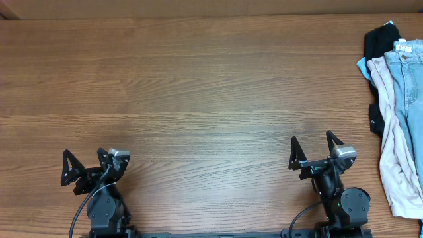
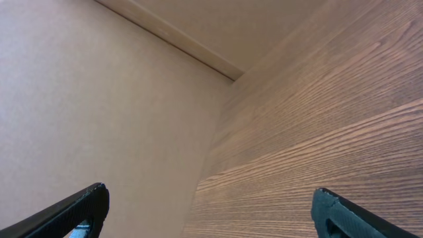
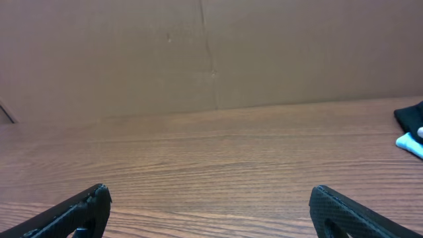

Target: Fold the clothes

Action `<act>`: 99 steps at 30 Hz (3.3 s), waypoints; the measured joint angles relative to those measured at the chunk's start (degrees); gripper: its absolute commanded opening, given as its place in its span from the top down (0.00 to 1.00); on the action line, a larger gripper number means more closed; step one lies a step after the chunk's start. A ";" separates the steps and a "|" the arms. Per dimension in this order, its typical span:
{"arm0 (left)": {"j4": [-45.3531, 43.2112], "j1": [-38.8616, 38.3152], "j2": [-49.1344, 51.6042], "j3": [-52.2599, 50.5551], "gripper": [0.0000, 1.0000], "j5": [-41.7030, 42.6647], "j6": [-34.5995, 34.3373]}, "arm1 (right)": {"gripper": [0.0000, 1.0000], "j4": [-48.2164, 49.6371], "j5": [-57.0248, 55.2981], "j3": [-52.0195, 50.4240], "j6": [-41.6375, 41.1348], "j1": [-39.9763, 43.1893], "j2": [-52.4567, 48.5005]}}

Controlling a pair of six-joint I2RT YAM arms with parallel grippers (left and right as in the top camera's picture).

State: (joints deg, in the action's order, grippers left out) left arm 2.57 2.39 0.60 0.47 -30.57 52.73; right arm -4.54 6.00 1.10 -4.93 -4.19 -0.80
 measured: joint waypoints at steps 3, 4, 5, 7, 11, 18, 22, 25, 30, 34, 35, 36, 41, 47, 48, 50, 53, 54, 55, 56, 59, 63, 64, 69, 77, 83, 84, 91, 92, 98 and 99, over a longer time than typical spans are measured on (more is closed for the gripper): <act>0.00 0.00 0.00 0.00 0.00 -0.13 0.00 | 0.00 0.00 0.00 0.00 0.04 0.02 0.00; 0.00 0.00 0.00 0.00 0.00 -0.13 0.00 | 0.00 0.02 -0.02 0.00 0.04 0.00 0.00; 0.00 0.00 0.00 0.00 0.00 -0.13 0.00 | 0.00 0.22 -0.02 -0.02 0.02 0.00 0.00; 0.00 0.00 0.00 0.00 0.00 -0.13 0.00 | 0.00 1.16 -0.02 -0.04 0.04 0.00 0.00; 0.00 0.00 0.00 0.00 0.00 -0.13 0.00 | 0.00 4.07 -0.02 -0.04 0.02 0.00 0.00; 0.00 0.00 0.00 0.00 0.00 -0.13 0.00 | 0.00 7.61 0.87 -0.04 0.04 0.00 0.00; 0.00 0.00 0.00 0.00 0.00 -0.13 0.00 | 0.00 7.54 1.22 -0.04 0.04 0.00 0.00; 0.00 0.00 0.00 0.00 0.00 -0.13 0.00 | 0.00 7.58 1.27 -0.04 0.02 0.00 0.00; 0.00 0.00 0.00 0.00 0.00 -0.13 0.00 | 0.00 7.56 1.27 -0.04 0.02 0.00 0.00; -0.02 0.00 0.00 0.00 0.00 -0.13 0.02 | 0.00 7.58 1.27 -0.04 0.02 0.00 0.00; -0.02 0.00 0.00 0.00 0.00 -0.04 0.04 | 0.00 7.54 1.27 -0.04 0.02 0.00 0.00; -0.02 0.00 0.00 0.00 0.00 0.42 0.04 | 0.00 7.56 1.27 -0.04 0.02 0.00 0.00; 0.33 0.00 0.00 0.00 0.00 10.43 -7.87 | 0.00 7.58 1.27 -0.04 0.02 0.00 0.00; 1.51 -0.02 0.00 0.02 0.00 28.76 -45.42 | 0.00 7.54 1.31 -0.04 0.07 0.00 0.00; 1.53 -0.02 0.00 0.02 0.00 30.12 -52.52 | 0.00 7.54 1.31 -0.04 0.04 0.00 0.00; 1.46 -0.02 0.11 0.02 0.00 32.52 -65.11 | 0.00 7.54 1.79 -0.04 -0.02 0.02 0.00; -1.01 -0.02 0.55 0.00 0.00 33.44 -78.34 | 0.00 7.58 2.56 -0.04 -1.97 0.00 0.00; -1.95 -0.02 0.55 0.00 0.00 33.55 -82.03 | 0.00 7.56 2.69 -0.04 -3.21 0.00 0.00; -2.73 -0.02 0.55 0.00 0.00 33.77 -84.98 | 0.00 7.56 2.73 -0.04 -4.09 0.00 0.00; -3.28 -0.02 0.55 0.00 0.00 34.07 -87.30 | 0.00 7.50 2.78 -0.04 -5.18 0.00 0.00; -2.64 -0.02 0.66 0.55 0.00 35.15 -90.25 | 0.00 3.02 2.67 1.49 -7.89 0.00 -0.11; 2.47 0.00 3.67 7.43 0.00 33.73 -85.90 | 0.00 -7.91 1.95 11.65 -7.43 0.00 -1.90; 3.45 -0.02 5.14 9.92 0.00 33.35 -84.54 | 0.00 -9.55 1.90 14.91 -7.02 0.00 -2.78; 7.58 0.00 17.27 24.50 0.00 33.22 -80.19 | 0.00 -17.70 1.68 31.61 -5.95 0.00 -11.02; 30.69 0.00 44.61 54.21 0.00 38.40 -72.50 | 0.00 -35.65 1.60 55.47 -3.98 0.00 -33.97; 39.06 0.00 62.49 68.85 0.00 39.87 -68.67 | 0.00 -38.64 1.73 64.85 -3.21 0.00 -50.93; 39.04 0.00 64.65 69.37 0.00 40.00 -68.46 | 0.00 -37.83 2.16 65.13 -3.26 0.00 -53.83; 39.52 0.00 79.17 69.57 0.00 40.06 -67.08 | 0.01 -35.45 4.26 65.20 -3.45 0.02 -68.30; 39.56 0.00 80.78 69.57 0.00 40.06 -66.75 | 0.01 -35.39 2.99 65.20 -3.82 0.04 -70.27; 39.39 0.00 85.13 69.55 0.00 40.28 -64.17 | 0.01 -32.94 -11.21 65.20 -7.91 4.13 -79.45; 38.93 -0.02 85.11 69.55 0.00 40.28 -63.95 | 0.01 -32.28 -12.96 65.20 -8.24 5.66 -80.72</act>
State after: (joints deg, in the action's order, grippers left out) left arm 41.50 2.37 85.71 70.02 9.72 -11.22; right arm -36.82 -6.96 66.30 -13.17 1.48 -81.52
